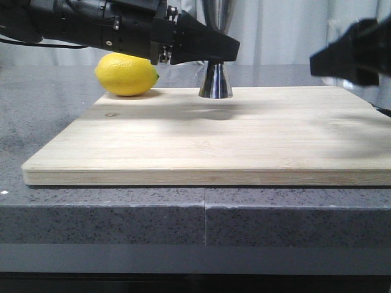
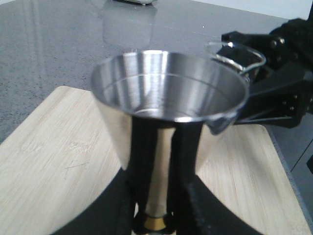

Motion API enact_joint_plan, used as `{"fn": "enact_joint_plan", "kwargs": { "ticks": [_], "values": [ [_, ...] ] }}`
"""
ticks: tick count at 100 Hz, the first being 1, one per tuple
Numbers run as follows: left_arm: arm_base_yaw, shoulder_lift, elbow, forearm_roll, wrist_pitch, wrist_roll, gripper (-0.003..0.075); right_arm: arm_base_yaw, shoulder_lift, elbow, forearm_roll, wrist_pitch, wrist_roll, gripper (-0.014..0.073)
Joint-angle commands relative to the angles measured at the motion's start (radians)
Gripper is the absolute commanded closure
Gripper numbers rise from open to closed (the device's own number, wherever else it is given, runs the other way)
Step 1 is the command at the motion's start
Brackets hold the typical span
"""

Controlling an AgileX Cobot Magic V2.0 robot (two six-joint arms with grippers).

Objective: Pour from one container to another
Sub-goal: 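Lift the beaker with the right gripper and bring it over the jigger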

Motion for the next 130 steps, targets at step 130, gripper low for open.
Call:
{"fn": "enact_joint_plan", "kwargs": {
  "ticks": [130],
  "values": [
    [-0.110, -0.082, -0.074, -0.024, 0.114, -0.025, 0.0741, 0.110, -0.053, -0.464, -0.490, 0.333, -0.009, 0.0321]
  ]
}}
